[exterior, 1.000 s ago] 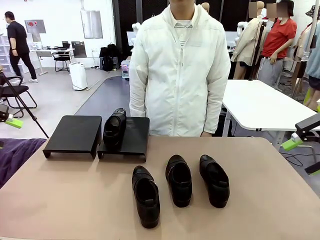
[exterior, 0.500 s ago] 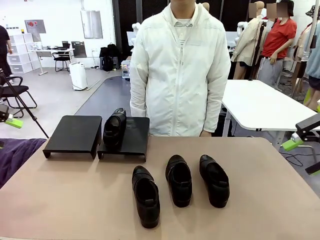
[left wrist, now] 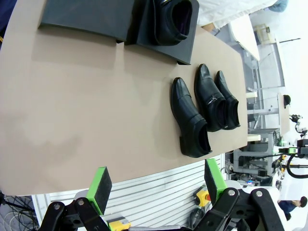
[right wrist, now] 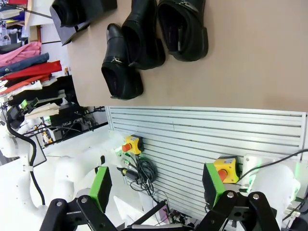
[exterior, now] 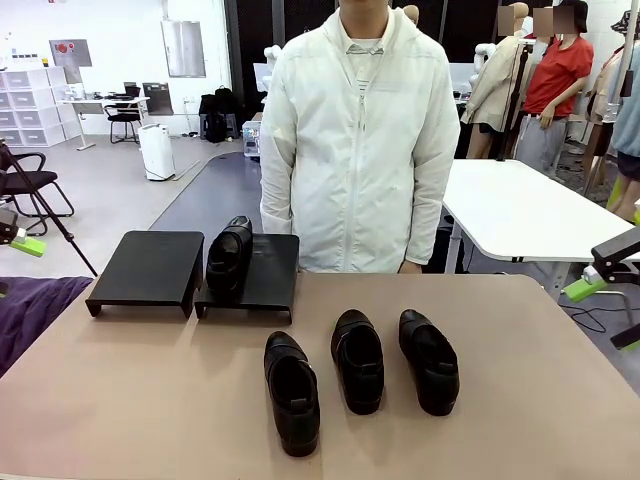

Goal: Organize the shoes by placing them on the stand.
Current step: Place the Shoe from the middle of the table onto the Shoes Stand.

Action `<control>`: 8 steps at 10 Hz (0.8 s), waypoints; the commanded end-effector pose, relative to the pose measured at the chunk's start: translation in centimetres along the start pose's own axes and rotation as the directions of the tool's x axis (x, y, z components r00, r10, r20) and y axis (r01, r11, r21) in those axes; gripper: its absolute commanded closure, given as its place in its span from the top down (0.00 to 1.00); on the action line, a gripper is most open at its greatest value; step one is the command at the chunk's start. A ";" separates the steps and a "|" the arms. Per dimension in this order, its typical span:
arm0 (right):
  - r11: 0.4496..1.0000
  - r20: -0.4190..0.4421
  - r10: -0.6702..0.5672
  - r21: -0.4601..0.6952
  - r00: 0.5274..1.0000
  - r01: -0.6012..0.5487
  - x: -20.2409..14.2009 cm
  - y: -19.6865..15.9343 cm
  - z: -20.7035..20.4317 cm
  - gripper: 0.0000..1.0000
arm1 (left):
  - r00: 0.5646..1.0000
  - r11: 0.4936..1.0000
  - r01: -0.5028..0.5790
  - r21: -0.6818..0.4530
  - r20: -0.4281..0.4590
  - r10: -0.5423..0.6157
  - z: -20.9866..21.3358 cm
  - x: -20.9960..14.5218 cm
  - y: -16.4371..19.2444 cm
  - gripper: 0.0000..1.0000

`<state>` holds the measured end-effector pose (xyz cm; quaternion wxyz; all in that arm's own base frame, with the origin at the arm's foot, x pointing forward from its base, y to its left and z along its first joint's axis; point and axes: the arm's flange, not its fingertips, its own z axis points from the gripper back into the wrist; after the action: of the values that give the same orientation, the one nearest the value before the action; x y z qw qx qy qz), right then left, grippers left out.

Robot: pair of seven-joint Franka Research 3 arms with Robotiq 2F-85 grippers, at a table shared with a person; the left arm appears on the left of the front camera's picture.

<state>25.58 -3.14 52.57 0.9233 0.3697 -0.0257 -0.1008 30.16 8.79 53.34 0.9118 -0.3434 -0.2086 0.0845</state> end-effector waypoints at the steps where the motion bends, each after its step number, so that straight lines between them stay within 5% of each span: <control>1: 1.000 -0.005 -0.015 0.014 1.000 0.015 0.0 0.3 0.1 1.00 | 1.000 1.000 0.000 0.000 0.000 0.000 0.0 0.0 0.0 1.00; 2: 1.000 -0.005 -0.015 0.014 1.000 0.015 0.0 0.3 0.1 1.00 | 0.993 0.982 -0.114 0.147 0.021 0.112 -0.3 -1.7 -3.0 1.00; 4: 1.000 -0.005 -0.015 0.014 1.000 0.015 0.0 0.3 0.1 1.00 | 0.996 0.892 -0.086 0.443 0.017 0.088 -6.9 -7.0 -13.6 1.00; 6: 1.000 -0.005 -0.015 0.014 1.000 0.015 0.0 0.3 0.1 1.00 | 0.985 0.815 -0.131 0.564 -0.018 0.171 -13.8 -10.8 -21.8 1.00; 8: 1.000 -0.005 -0.015 0.014 1.000 0.015 0.0 0.3 0.1 1.00 | 0.981 0.732 -0.105 0.673 -0.049 0.186 -20.7 -14.5 -25.5 1.00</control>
<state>25.61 -3.04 52.55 0.9238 0.3685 -0.0250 -0.1013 23.33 -25.82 50.94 0.9700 -0.0321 -0.1281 0.2043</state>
